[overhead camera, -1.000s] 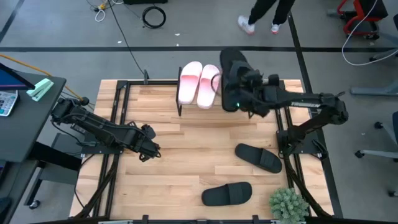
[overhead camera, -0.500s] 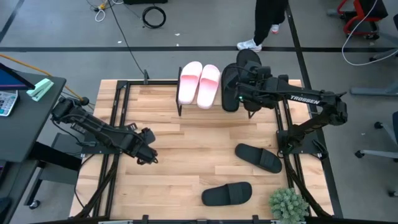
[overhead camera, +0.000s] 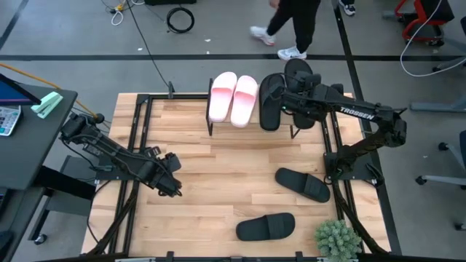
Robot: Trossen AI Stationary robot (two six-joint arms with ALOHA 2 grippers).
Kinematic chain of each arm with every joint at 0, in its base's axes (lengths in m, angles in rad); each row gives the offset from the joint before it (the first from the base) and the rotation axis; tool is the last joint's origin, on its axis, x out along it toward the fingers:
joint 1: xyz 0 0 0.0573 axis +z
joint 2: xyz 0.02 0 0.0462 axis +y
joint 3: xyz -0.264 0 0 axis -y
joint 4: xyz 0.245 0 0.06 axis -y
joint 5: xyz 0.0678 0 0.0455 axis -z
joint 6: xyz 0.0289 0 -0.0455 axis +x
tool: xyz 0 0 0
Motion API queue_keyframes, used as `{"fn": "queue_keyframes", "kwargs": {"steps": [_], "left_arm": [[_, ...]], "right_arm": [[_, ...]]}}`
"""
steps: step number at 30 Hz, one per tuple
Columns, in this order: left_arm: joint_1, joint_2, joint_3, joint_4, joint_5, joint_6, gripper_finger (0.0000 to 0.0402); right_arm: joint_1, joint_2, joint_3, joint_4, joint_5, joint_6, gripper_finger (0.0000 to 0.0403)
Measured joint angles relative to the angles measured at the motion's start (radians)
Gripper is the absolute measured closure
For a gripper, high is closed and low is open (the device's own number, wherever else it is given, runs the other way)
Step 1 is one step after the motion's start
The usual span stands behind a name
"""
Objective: Pick and place slides into the shelf
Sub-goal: Put the black slipper on the shelf
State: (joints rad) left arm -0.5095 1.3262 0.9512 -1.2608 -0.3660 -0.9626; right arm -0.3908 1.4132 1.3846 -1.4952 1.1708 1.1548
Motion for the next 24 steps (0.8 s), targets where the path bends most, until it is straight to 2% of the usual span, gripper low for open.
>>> {"fn": "queue_keyframes", "kwargs": {"steps": [5, 17, 24], "left_arm": [[0.0, 0.0, 0.0, 0.007, 0.0, 0.001, 0.0334], [0.0, 0.0, 0.0, 0.028, 0.0, 0.005, 0.0337], [0.0, 0.0, 0.0, 0.028, 0.0, 0.006, 0.034]], "right_arm": [[-0.021, 0.025, 0.0, 0.0, -0.042, -0.036, 0.04], [-0.061, 0.189, 0.0, 0.051, -0.053, -0.172, 0.04], [-0.057, 0.133, 0.0, 0.051, -0.002, -0.214, 0.04]]}}
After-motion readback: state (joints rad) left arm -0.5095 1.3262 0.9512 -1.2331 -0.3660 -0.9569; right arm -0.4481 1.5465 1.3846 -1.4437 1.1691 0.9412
